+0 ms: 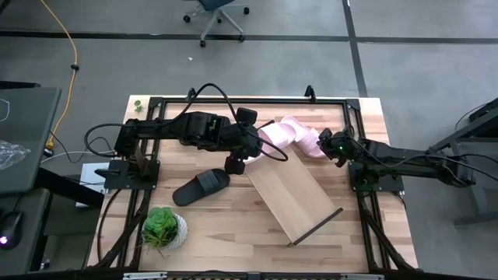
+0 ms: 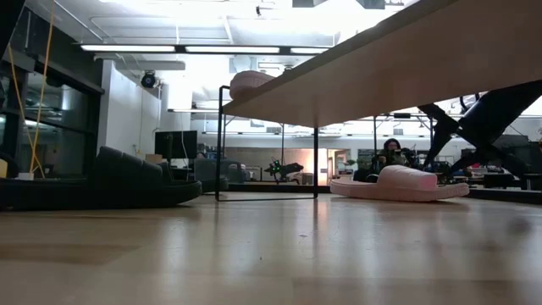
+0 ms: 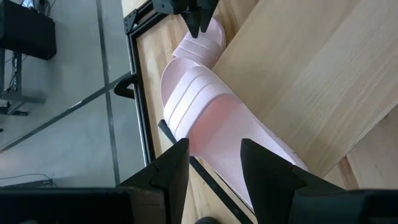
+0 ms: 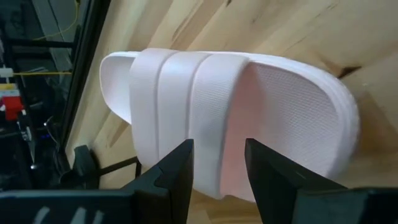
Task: Pick and place slides into the shelf
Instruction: Put the pink slide on the shelf
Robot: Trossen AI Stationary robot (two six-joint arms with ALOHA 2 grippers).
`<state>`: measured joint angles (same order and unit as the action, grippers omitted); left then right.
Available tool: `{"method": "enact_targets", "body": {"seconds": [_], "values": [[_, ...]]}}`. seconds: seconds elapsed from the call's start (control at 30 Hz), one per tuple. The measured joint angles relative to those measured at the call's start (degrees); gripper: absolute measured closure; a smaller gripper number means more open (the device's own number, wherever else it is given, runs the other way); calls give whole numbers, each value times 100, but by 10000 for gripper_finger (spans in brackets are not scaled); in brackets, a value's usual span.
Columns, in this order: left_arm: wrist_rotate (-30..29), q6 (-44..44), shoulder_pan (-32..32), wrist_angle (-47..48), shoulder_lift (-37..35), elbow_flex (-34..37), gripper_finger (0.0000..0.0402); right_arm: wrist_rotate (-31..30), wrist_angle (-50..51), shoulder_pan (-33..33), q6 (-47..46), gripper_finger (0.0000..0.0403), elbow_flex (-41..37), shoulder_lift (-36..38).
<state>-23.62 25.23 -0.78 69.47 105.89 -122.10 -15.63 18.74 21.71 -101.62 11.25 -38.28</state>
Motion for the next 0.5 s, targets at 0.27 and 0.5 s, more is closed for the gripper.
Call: {"method": "enact_targets", "body": {"seconds": [0.27,0.5], "values": [[0,9,0,12,0,0,268,-32,-574,2,-12,267,3,-543],[0,26,0,96,0,0,268,-82,-1054,2,-6,267,4,-951]]}}
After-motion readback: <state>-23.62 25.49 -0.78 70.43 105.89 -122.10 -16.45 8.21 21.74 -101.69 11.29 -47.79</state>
